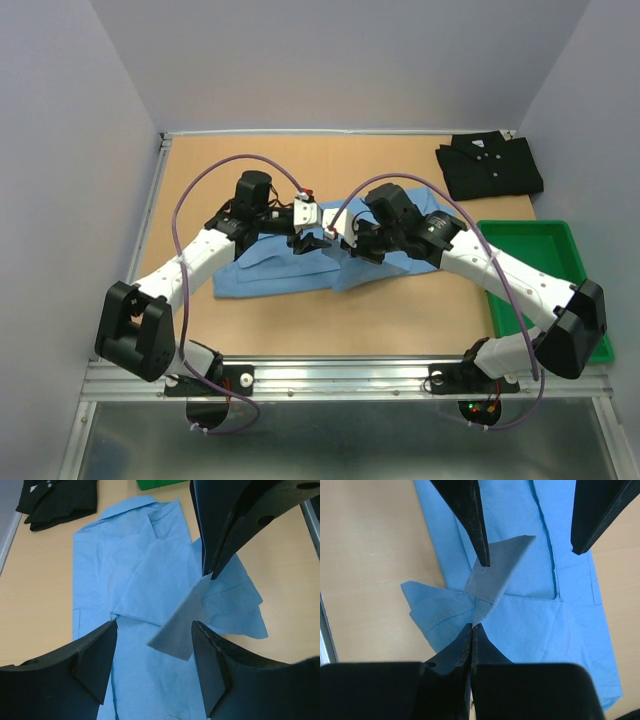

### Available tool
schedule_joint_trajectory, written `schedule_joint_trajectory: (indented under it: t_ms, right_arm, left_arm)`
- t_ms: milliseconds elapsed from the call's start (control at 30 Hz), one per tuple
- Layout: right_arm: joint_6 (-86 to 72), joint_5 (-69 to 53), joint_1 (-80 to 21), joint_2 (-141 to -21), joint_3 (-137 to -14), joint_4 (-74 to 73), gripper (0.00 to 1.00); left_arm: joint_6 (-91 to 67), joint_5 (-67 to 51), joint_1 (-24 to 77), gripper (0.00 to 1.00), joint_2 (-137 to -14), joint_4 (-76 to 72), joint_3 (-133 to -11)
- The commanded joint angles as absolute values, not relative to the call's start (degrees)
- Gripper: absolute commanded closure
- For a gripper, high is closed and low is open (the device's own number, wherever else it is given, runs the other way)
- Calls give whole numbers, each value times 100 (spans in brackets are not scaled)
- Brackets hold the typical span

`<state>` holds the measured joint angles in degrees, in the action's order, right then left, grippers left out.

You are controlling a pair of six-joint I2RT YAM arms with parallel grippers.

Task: Fold and stack the long sleeve shirts
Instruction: Fold the shirt

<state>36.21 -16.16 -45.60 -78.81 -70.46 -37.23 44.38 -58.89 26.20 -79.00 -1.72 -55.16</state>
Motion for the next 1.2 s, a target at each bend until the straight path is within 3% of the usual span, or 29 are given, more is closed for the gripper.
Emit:
schedule_joint_trajectory:
  t_ms: [0, 500, 833, 967, 1167]
  right_arm:
    - [3639, -1775, -4641, -7647, -7427, -3147, 99]
    - [3560, -1784, -4641, -7444, -7383, -2883, 99]
    - [3595, -1854, -4641, -7506, -7418, -2813, 99]
    - [3612, -1828, -4649, -7506, -7400, -2777, 99]
    - [3621, -1828, -4641, -7506, -7374, -2716, 99]
  left_arm:
    - [4123, -6151, 2435, 28, -7638, -676, -5309]
    - [3990, -6539, 2048, 26, -7321, -800, -5080]
    - [3850, -6838, 2065, 31, -7550, -695, -5247]
    - [3850, -6917, 2074, 45, -7629, -572, -5282]
    - [3876, -6926, 2101, 89, -7638, -413, -5300]
